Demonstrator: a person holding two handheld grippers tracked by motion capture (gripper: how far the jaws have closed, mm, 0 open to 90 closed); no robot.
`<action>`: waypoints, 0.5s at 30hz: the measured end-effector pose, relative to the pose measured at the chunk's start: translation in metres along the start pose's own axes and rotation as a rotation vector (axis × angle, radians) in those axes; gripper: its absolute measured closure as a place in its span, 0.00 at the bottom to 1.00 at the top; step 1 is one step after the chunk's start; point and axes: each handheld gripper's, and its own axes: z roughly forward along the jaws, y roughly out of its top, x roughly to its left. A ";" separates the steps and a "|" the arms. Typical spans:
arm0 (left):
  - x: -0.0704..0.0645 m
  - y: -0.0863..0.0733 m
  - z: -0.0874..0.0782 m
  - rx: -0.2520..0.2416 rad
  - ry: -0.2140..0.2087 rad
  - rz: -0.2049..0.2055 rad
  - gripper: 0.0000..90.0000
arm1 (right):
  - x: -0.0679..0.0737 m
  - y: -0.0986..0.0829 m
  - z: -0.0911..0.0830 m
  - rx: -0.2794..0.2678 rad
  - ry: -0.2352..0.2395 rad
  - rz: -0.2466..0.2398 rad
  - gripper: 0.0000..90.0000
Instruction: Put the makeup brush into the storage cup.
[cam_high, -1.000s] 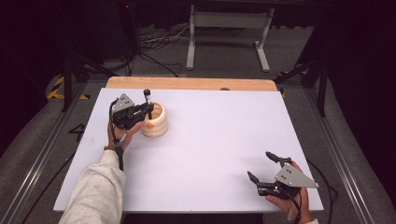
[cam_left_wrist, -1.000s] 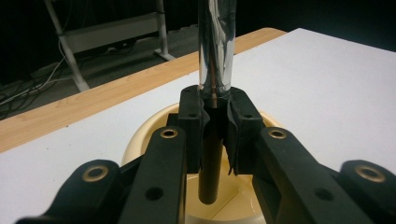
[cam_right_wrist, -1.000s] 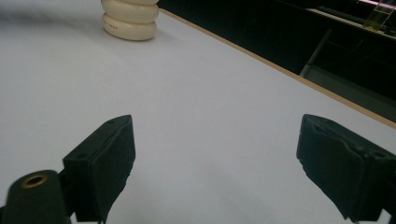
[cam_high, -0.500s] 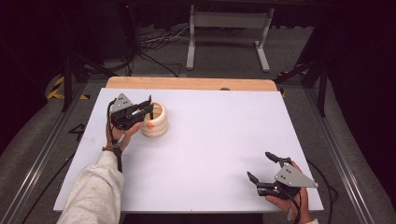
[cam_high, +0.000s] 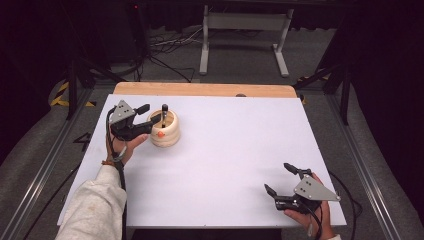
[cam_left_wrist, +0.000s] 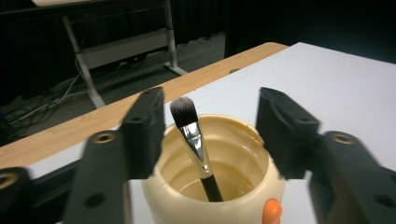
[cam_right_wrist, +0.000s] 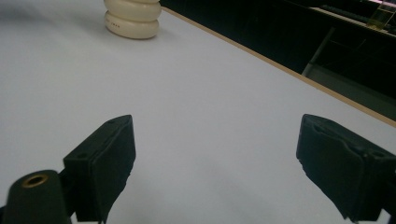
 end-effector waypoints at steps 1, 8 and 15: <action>-0.001 0.001 -0.002 0.002 0.010 0.012 0.40 | 0.000 0.000 0.000 0.000 0.000 -0.002 0.14; -0.003 0.001 -0.018 -0.057 0.013 -0.001 0.26 | 0.001 0.001 0.000 0.001 0.002 -0.004 0.14; -0.006 0.002 -0.034 -0.083 0.017 0.011 0.13 | 0.001 0.001 0.000 0.002 0.000 -0.009 0.15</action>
